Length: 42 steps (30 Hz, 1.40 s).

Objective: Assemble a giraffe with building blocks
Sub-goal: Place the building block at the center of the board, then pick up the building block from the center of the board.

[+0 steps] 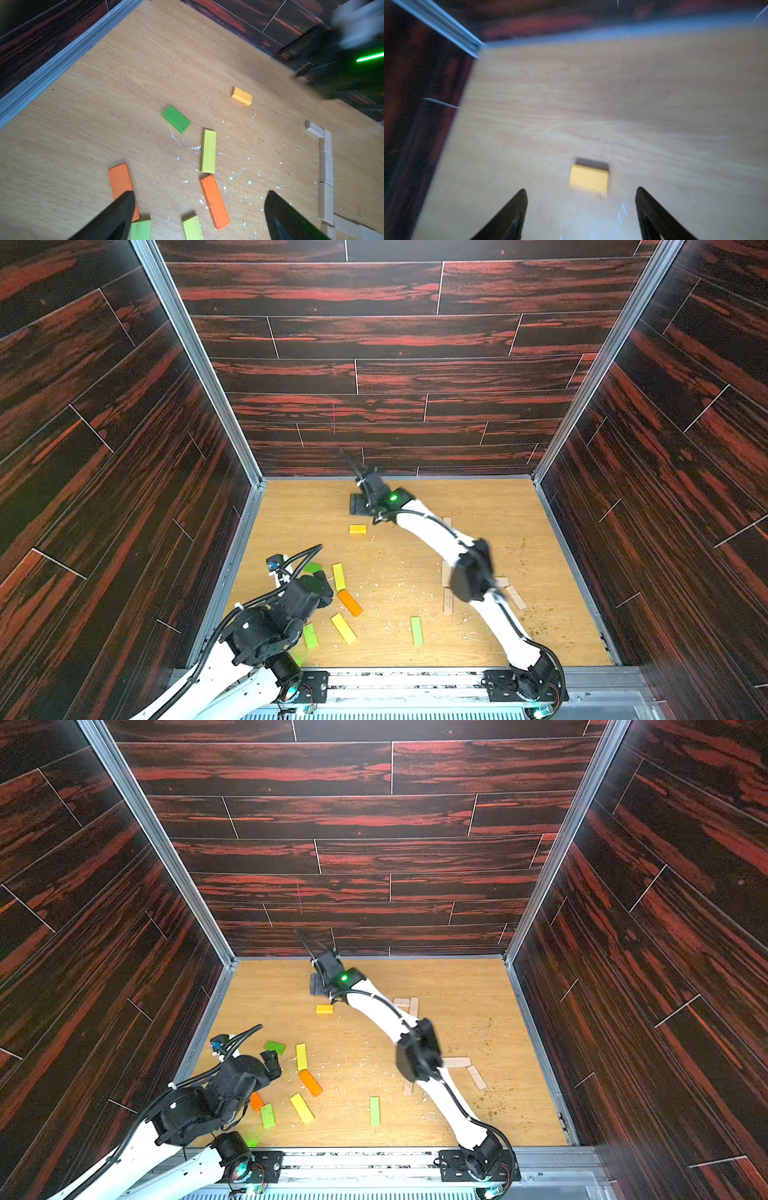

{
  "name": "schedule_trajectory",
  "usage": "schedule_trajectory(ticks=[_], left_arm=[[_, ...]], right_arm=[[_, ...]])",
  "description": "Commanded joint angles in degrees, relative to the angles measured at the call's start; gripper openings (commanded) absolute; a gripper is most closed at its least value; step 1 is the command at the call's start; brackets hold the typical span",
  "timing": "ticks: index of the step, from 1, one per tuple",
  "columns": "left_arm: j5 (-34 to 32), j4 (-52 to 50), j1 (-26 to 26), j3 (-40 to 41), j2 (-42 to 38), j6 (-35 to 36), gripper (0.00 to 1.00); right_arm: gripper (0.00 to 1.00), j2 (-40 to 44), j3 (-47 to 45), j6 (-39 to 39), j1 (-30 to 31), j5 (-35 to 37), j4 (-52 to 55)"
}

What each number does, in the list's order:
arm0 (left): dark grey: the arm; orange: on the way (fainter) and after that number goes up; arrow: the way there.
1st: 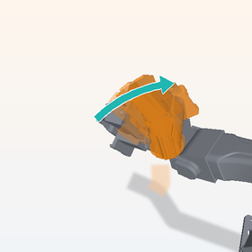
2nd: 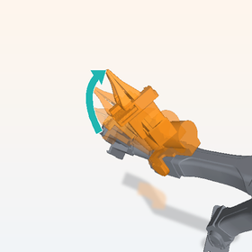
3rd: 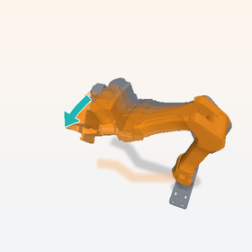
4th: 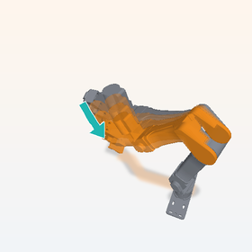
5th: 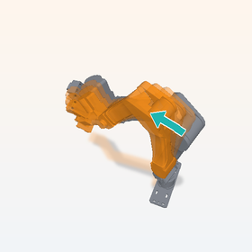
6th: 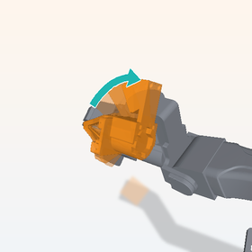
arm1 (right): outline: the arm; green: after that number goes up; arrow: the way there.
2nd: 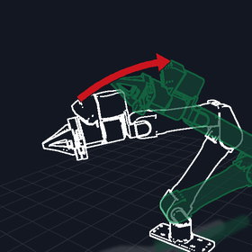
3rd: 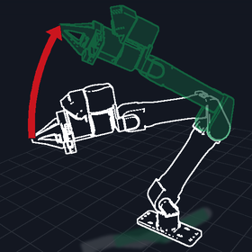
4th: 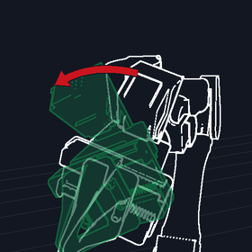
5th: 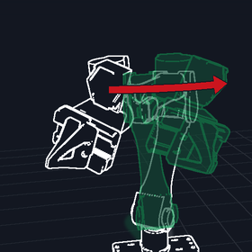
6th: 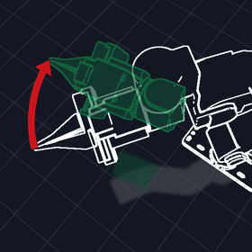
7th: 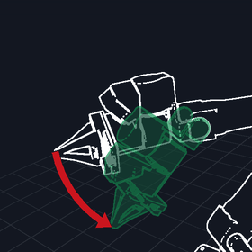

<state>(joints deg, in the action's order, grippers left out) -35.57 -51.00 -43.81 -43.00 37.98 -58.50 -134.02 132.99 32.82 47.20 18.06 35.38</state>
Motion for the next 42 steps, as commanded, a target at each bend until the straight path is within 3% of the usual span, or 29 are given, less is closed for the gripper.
schedule_trajectory(ticks=[1,4,9,14,18,26,42], left_arm=[[-0.62,0.42,0.38,-1.38,3.86,-0.06,0.99],[0.8,3.56,0.62,-1.68,8.47,1.19,0.98],[4.98,7.41,1.75,-3.48,18.6,3.11,0.98],[9.98,9.17,5.01,-6.37,29.68,5.81,0.96],[14.03,10.72,8.18,-7.87,37.88,7.73,0.92],[18.13,12.53,12.55,-8.85,47.09,12.7,0.85],[24.65,14.65,17.1,-10.35,57.96,19.2,0.57]], right_arm=[[0.82,19.53,-21.8,-3.63,1.32,1.85,-11.46],[0.78,34.7,-42.97,-4.83,1.32,2.14,-21.77],[0.75,53.28,-66.51,-7.87,2.24,2.71,-25.49],[0.74,69.32,-84.82,-5.13,3.49,4.27,-25.1],[0.72,79.92,-94.27,-1.2,4.09,4.43,-23.5],[0.72,87.93,-99.1,3.29,7.32,8.09,-16.74],[0.72,86.48,-98.89,3.66,7.91,8.59,-15.48]])
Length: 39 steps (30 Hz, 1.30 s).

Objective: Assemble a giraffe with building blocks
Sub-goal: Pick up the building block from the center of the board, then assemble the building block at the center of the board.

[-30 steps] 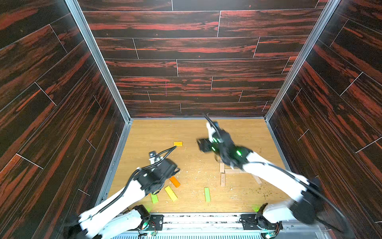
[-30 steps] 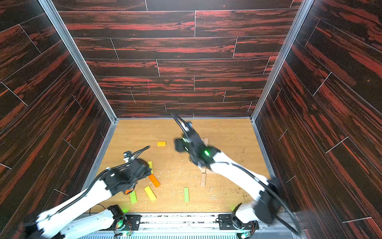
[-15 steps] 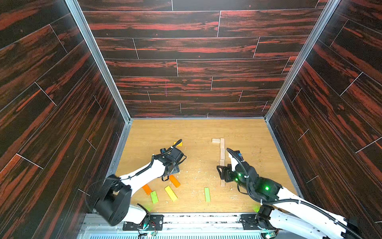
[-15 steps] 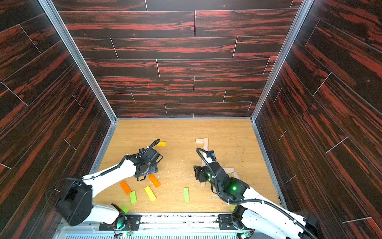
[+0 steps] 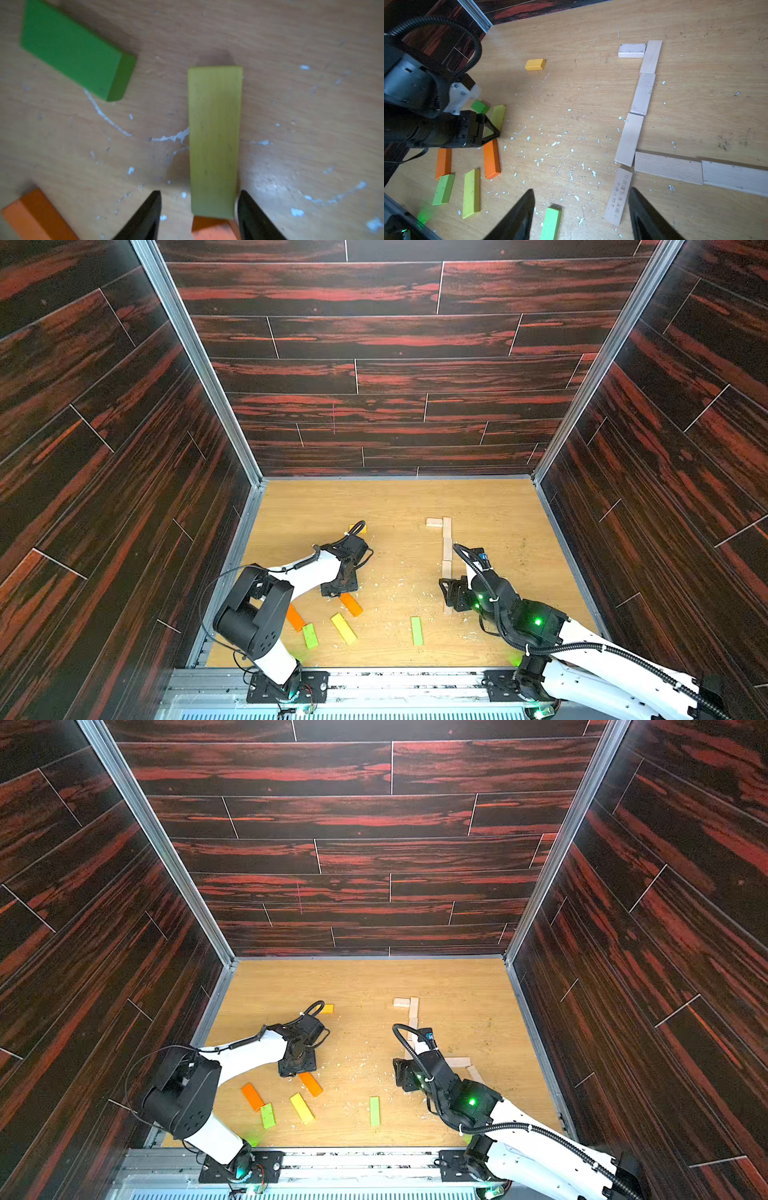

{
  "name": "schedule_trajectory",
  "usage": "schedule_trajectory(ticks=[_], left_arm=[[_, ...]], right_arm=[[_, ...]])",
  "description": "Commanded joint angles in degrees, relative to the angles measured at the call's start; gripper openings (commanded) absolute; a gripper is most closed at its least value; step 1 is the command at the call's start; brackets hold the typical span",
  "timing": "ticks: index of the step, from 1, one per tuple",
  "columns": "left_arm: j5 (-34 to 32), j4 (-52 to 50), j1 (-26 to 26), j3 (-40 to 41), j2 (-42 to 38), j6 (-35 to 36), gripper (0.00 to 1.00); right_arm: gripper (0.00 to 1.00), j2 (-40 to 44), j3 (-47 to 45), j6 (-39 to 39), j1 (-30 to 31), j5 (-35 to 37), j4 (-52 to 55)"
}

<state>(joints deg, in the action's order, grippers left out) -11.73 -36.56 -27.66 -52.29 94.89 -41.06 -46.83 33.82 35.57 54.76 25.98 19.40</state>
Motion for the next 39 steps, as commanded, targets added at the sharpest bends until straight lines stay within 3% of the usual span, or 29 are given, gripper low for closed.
schedule_trajectory(ticks=[1,13,20,24,28,39], left_arm=[[0.74,0.08,1.3,-1.01,1.33,1.94,0.54],[0.4,-1.85,2.08,-2.62,3.82,6.34,0.22],[1.3,-5.71,1.4,-6.89,1.27,9.87,0.15],[3.68,-8.87,-2.35,-14.0,0.9,11.82,0.14],[4.33,-13.19,-5.99,-25.07,7.48,13.68,0.13],[3.06,-20.83,-5.38,-48.2,27.93,16.67,0.12]], right_arm=[[0.72,-0.89,0.39,0.9,0.34,0.65,0.53],[0.72,-2.57,1.17,1.38,0.34,0.81,1.41],[0.72,-3.07,1.63,1.87,0.39,0.96,1.41],[0.72,-3.62,2.21,1.87,0.43,1.65,1.95],[0.72,-4.25,3.06,1.82,0.43,2.4,3.03],[0.72,-4.66,3.18,2.1,0.52,2.92,3.72]])
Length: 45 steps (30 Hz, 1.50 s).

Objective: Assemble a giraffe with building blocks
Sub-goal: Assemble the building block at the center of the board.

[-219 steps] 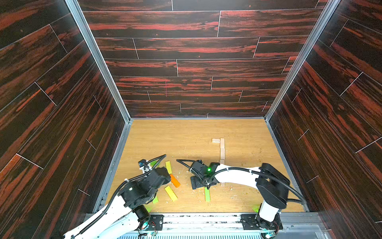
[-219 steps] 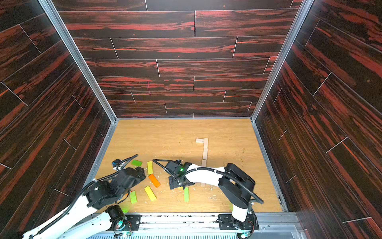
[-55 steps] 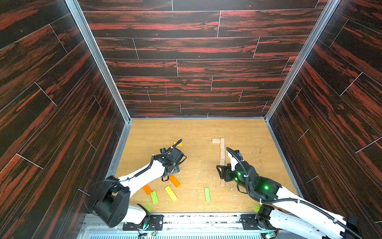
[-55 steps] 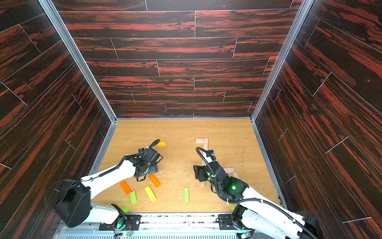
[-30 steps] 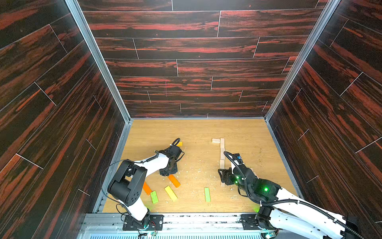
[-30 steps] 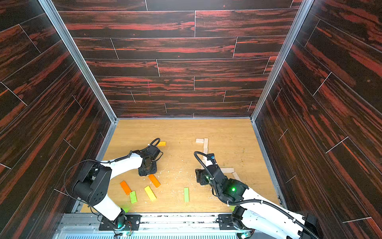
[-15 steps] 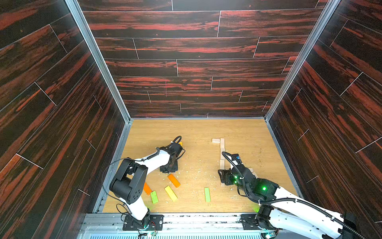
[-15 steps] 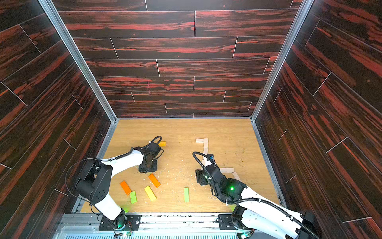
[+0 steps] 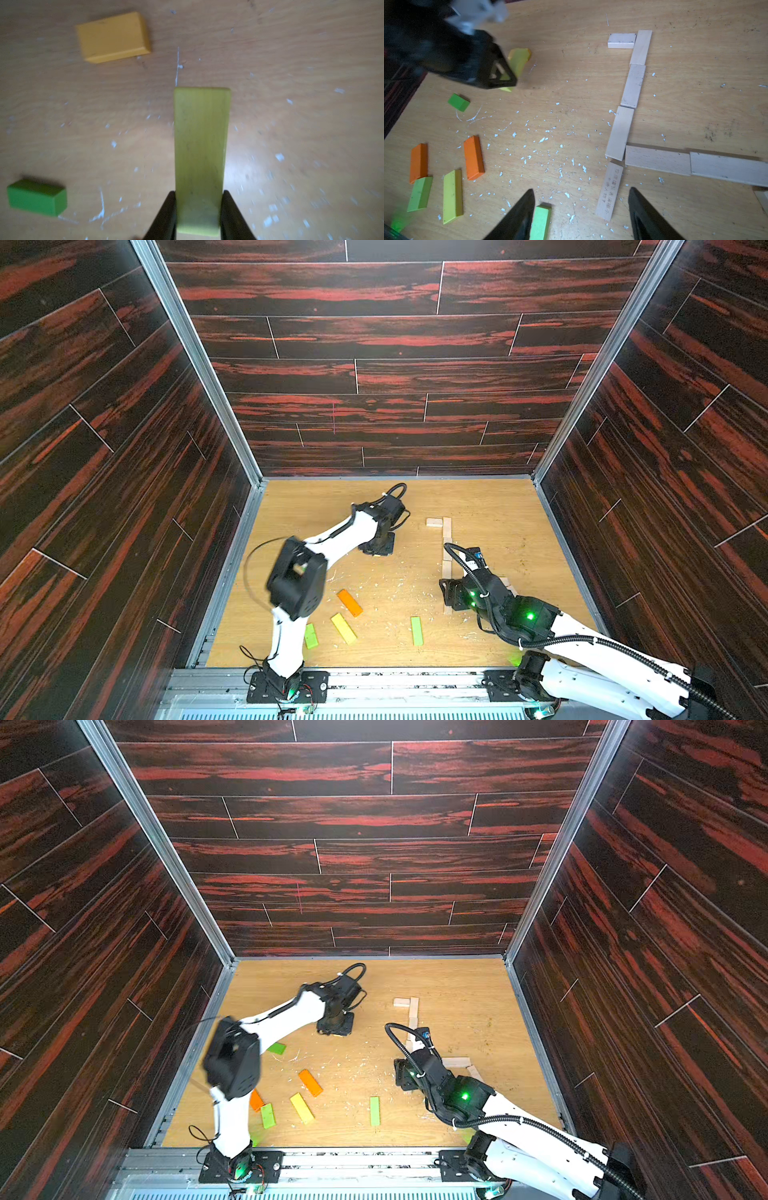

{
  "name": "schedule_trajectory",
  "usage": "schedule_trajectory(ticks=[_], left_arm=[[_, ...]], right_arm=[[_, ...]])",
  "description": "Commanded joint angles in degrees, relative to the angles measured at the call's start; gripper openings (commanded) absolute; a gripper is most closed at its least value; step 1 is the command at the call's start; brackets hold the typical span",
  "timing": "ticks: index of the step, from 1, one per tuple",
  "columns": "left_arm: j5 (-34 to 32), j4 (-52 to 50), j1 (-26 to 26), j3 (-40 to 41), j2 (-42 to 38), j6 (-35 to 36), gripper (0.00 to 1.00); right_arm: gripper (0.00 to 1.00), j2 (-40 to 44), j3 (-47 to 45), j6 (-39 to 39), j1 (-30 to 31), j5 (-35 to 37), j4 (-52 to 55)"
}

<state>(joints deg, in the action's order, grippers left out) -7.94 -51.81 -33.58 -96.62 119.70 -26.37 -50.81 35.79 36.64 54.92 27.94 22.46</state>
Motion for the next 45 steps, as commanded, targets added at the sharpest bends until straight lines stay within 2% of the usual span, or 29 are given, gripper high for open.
schedule_trajectory(ticks=[1,8,15,16,21,24,27,29,34,45], left_arm=[[-0.39,-5.69,0.98,-5.23,4.79,2.11,0.11],[1.04,-7.05,4.01,-11.34,12.09,2.93,0.11],[3.02,-8.78,6.28,-15.14,15.37,4.86,0.13],[3.02,-8.89,6.43,-15.39,15.44,4.92,0.15],[3.06,-9.33,6.8,-15.53,15.12,4.84,0.5],[3.28,-9.84,6.83,-14.92,14.1,4.79,0.57],[3.42,-8.26,6.83,-12.56,12.0,4.42,0.56],[2.86,-6.35,6.81,-11.58,11.26,4.14,0.5],[4.88,-8.7,6.83,-14.42,13.38,4.05,0.4],[4.09,-7.86,6.94,-15.99,14.63,2.77,0.3]], right_arm=[[0.72,-0.78,1.28,1.07,0.37,0.96,0.62],[0.72,-1.22,1.12,1.07,0.37,0.96,0.48],[0.72,-1.74,1.21,0.8,0.37,1.06,0.28],[0.72,-1.77,1.21,0.79,0.37,1.06,0.3],[0.72,-2.37,0.82,1.15,0.37,0.97,-0.29],[0.72,-2.73,0.77,1.07,0.37,0.88,-0.5],[0.72,-3.07,0.94,0.89,0.37,0.88,-0.53],[0.72,-3.23,0.86,0.82,0.37,0.9,-0.79],[0.72,-3.96,0.95,0.69,0.37,0.53,-1.46],[0.72,-4.04,0.95,0.56,0.37,0.45,-1.46]])
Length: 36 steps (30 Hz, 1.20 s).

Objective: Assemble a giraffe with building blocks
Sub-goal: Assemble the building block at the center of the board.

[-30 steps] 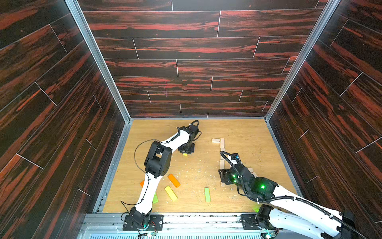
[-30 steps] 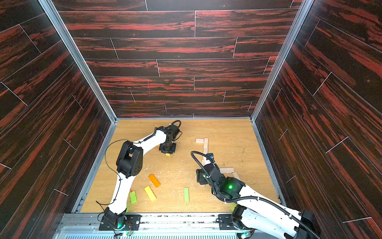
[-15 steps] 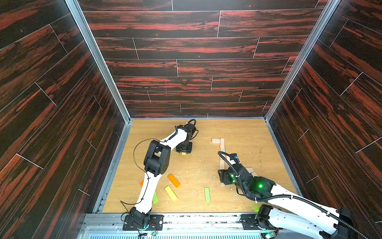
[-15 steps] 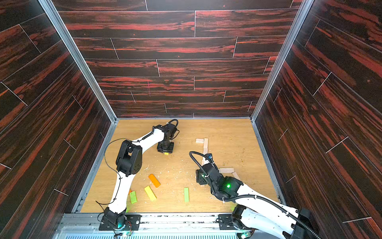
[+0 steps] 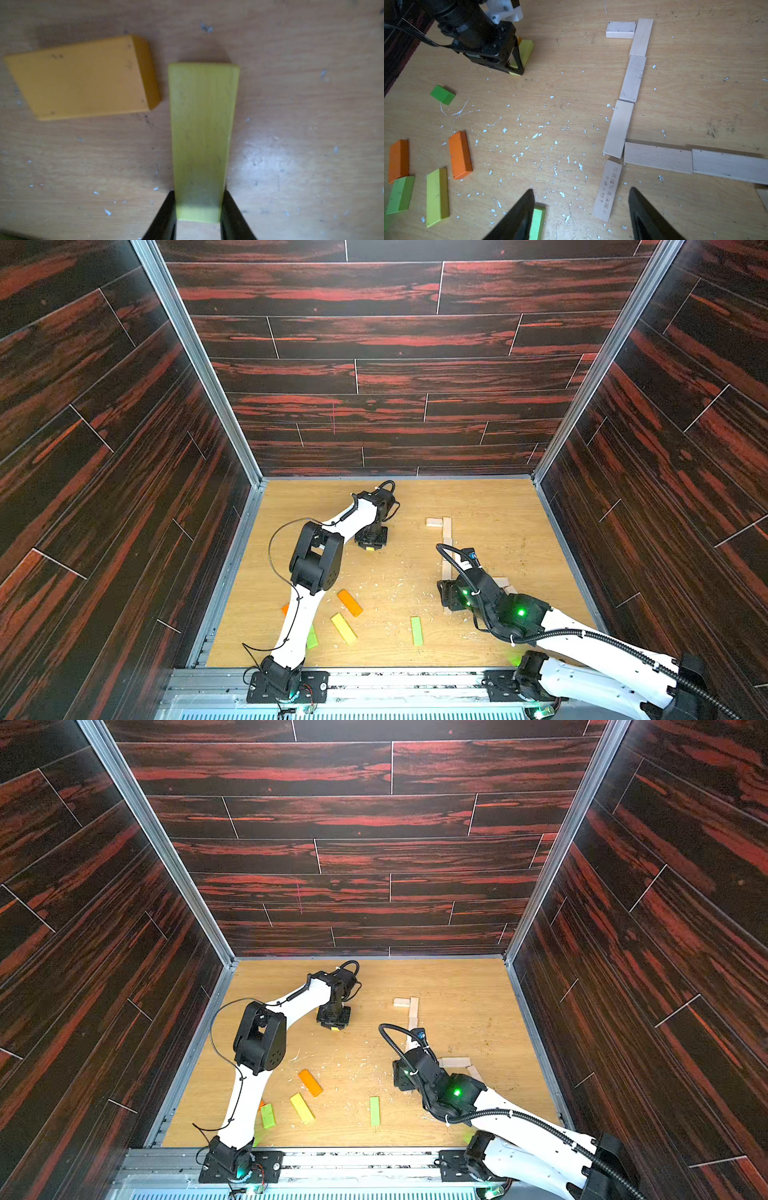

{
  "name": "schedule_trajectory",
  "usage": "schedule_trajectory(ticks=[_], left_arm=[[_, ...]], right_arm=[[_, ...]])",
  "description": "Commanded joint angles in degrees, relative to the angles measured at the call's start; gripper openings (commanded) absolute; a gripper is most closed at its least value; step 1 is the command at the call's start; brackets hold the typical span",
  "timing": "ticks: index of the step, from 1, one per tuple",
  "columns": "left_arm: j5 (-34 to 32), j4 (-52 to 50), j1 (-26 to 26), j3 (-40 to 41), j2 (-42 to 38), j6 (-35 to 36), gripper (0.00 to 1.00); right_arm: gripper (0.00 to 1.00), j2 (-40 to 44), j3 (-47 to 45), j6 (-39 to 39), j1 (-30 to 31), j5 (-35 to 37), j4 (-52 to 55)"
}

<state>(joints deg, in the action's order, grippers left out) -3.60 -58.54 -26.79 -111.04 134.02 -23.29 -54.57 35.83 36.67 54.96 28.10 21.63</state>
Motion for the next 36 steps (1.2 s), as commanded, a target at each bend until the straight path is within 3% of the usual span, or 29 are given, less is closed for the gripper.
schedule_trajectory(ticks=[1,14,36], left_arm=[[-0.38,-1.11,0.12,-1.87,0.53,-0.4,0.29],[0.23,-1.21,0.98,-2.63,1.44,-2.94,0.21],[0.34,1.5,2.25,1.63,-0.42,-6.02,0.18]], right_arm=[[0.72,-0.36,0.9,0.51,0.32,0.26,-0.69],[0.72,-0.18,0.6,-0.01,0.32,0.47,-0.8],[0.72,0.69,-0.41,0.29,0.32,0.47,-0.92]])
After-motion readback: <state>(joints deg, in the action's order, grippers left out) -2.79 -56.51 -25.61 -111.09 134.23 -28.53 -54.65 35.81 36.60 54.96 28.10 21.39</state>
